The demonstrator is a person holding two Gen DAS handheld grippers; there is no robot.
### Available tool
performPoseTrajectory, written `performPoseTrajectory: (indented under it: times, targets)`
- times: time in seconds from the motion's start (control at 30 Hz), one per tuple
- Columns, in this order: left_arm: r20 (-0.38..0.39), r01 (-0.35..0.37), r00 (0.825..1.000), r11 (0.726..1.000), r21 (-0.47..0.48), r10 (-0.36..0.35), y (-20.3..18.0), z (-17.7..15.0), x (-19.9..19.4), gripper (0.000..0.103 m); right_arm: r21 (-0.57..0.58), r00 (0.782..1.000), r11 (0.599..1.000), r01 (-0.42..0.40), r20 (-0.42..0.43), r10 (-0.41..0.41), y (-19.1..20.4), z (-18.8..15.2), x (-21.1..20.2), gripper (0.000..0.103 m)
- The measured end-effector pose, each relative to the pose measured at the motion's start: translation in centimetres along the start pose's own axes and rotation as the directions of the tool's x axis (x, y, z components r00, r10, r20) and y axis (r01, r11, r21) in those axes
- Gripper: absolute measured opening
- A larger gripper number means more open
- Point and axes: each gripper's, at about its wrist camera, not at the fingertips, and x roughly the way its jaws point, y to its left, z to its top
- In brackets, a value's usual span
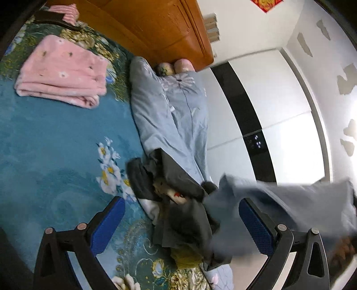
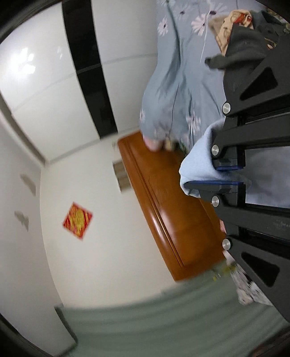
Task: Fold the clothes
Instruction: 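Grasp the light blue sweatshirt in the pile with the right gripper and pull it out, then lay the light blue sweatshirt on the bed with the right gripper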
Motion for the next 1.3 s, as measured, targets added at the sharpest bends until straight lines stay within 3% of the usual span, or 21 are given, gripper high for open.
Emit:
performPoseTrajectory:
  times: [0.13,0.17,0.23,0.33,0.43,0.53,0.6,0.7,0.8,0.9,0.97,1.07,1.1,1.13,1.2,1.3]
  targets:
    - [0.040,-0.006,0.999,0.994,-0.110,0.011,2.7,1.1,-2.0,0.103,-0.042,0.995,0.994,-0.097,-0.018,0.096,3.9,-1.5,-2.7,0.007]
    - [0.050,-0.016,0.998,0.990,-0.141,0.024,3.5,1.2,-2.4,0.103,-0.031,0.996,0.996,-0.087,-0.031,0.086,3.5,-2.3,-2.9,0.007]
    - [0.067,-0.036,0.997,0.980,-0.196,0.050,5.0,1.4,-3.1,0.103,0.032,0.996,0.999,-0.005,-0.085,0.008,0.0,-5.3,-2.9,0.007]
    - [0.064,-0.078,0.994,0.980,-0.182,0.091,5.9,1.0,-3.4,0.103,0.121,0.979,0.984,0.127,-0.176,-0.105,-5.4,-9.8,-3.0,0.007]
    - [0.004,-0.180,0.984,0.982,-0.061,0.180,5.4,0.0,-2.3,0.103,0.195,0.939,0.945,0.263,-0.274,-0.205,-10.8,-14.4,-3.1,0.007]
    - [-0.064,-0.276,0.957,0.958,0.075,0.281,5.1,-1.8,-0.4,0.103,0.252,0.880,0.882,0.399,-0.377,-0.290,-16.1,-18.9,-3.2,0.007]
    - [-0.090,-0.313,0.942,0.943,0.116,0.324,5.7,-2.7,0.5,0.103,0.280,0.829,0.827,0.487,-0.446,-0.336,-19.7,-21.9,-3.2,0.007]
    - [-0.128,-0.367,0.913,0.917,0.154,0.387,6.9,-4.0,2.1,0.103,0.306,0.740,0.730,0.611,-0.549,-0.389,-25.1,-26.5,-3.3,0.007]
    - [-0.170,-0.407,0.885,0.898,0.164,0.433,8.1,-5.0,3.8,0.103,0.311,0.636,0.616,0.723,-0.648,-0.420,-30.5,-31.0,-3.3,0.007]
    - [-0.218,-0.423,0.855,0.876,0.230,0.470,8.5,-6.8,5.8,0.103,0.296,0.581,0.567,0.769,-0.694,-0.425,-32.9,-32.5,-4.9,0.007]
    - [-0.254,-0.424,0.833,0.862,0.276,0.491,8.7,-8.3,7.1,0.103,0.267,0.562,0.585,0.766,-0.720,-0.407,-32.7,-33.4,-4.6,0.007]
    - [-0.314,-0.427,0.798,0.851,0.307,0.514,9.3,-10.3,8.6,0.103,0.133,0.532,0.661,0.739,-0.717,-0.450,-30.2,-32.4,-3.9,0.011]
    - [-0.327,-0.429,0.788,0.846,0.316,0.521,9.5,-10.9,9.0,0.103,0.085,0.523,0.685,0.723,-0.715,-0.464,-29.0,-31.6,-3.7,0.021]
    - [-0.338,-0.431,0.778,0.842,0.325,0.529,9.6,-11.4,9.3,0.103,0.004,0.514,0.713,0.702,-0.695,-0.502,-27.2,-30.9,-3.3,0.041]
    - [-0.352,-0.435,0.763,0.833,0.342,0.542,9.8,-12.2,9.9,0.103,-0.136,0.509,0.747,0.651,-0.652,-0.562,-24.3,-30.2,-2.5,0.069]
    - [-0.367,-0.423,0.756,0.832,0.359,0.542,9.9,-13.0,10.6,0.103,-0.233,0.532,0.772,0.591,-0.606,-0.591,-21.1,-30.4,-1.0,0.070]
